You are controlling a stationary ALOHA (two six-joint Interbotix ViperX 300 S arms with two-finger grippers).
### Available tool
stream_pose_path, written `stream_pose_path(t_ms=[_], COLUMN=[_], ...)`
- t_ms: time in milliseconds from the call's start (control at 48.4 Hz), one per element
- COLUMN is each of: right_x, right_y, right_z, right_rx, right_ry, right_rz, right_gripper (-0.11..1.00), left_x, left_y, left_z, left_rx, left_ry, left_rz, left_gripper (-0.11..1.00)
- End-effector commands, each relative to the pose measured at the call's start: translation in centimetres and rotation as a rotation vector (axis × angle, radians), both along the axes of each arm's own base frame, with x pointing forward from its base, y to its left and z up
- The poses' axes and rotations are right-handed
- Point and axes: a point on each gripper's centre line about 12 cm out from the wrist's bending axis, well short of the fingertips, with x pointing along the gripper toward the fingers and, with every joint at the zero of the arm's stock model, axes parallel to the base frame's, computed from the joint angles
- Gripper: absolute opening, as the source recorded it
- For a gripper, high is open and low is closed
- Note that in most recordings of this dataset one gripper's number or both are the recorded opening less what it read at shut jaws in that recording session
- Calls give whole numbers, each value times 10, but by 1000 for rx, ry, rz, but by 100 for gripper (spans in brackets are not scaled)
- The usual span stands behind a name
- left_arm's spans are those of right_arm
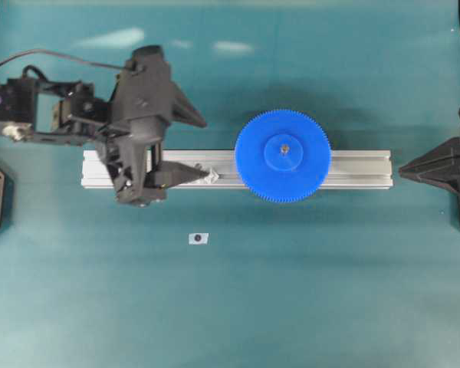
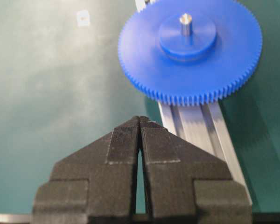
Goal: Insert the large gear onto the shaft.
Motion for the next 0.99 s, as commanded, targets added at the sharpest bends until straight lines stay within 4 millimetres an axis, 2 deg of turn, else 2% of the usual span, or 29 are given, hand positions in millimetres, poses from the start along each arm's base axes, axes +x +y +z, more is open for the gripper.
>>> stream_pose_path(t_ms=[0, 392, 971], right_x=[2, 2, 2], right_y=[0, 0, 0], right_z=[4, 3, 3], right_rx=[4, 3, 5], right_ry=[-17, -12, -12], right_rz=[-5, -3, -5], right_gripper=[5, 5, 5], left_x=[-3, -8, -19], left_y=[-5, -9, -18], left_z=[9, 5, 11], left_rx=[4, 12, 8], left_ry=[-69, -95, -153], left_rz=[-13, -31, -54], left_gripper=[88, 88, 88])
